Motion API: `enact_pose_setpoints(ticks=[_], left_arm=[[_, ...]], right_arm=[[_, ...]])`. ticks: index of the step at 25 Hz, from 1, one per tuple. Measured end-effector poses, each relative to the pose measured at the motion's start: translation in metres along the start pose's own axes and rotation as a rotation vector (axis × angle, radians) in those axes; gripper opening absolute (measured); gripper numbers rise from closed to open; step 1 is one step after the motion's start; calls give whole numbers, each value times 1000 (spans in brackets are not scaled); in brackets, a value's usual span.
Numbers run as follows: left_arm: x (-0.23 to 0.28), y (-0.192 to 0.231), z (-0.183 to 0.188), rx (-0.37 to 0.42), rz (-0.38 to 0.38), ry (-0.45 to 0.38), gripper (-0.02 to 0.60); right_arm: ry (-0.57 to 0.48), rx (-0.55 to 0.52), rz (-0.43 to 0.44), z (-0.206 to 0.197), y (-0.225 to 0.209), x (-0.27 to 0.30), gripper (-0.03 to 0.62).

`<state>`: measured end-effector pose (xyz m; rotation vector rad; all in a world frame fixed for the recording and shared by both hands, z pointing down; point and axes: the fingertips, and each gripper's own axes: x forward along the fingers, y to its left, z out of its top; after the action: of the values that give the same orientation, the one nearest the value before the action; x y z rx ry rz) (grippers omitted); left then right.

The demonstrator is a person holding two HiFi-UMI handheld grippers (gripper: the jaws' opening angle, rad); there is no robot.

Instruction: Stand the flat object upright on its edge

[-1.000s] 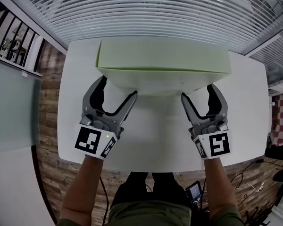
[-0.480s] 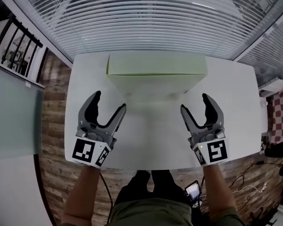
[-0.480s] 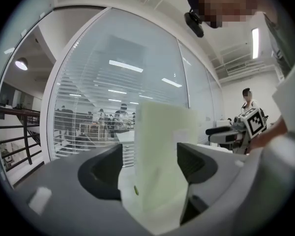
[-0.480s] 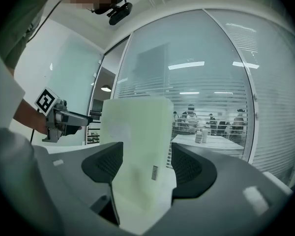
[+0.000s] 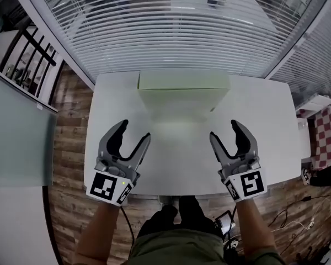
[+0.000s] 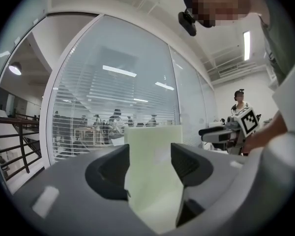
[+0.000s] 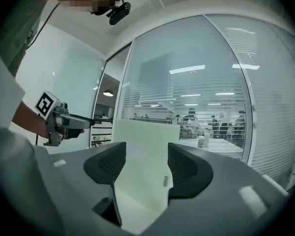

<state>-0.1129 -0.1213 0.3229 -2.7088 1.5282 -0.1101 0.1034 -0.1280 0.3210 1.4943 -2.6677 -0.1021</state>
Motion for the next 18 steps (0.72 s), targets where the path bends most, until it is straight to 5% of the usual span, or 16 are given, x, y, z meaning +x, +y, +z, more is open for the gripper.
enact_pose_setpoints(ticks=[18], left_arm=[[-39,-24,37,33,-71,-21,152]], right_arm=[[-28,56,19,45,37,-36,167]])
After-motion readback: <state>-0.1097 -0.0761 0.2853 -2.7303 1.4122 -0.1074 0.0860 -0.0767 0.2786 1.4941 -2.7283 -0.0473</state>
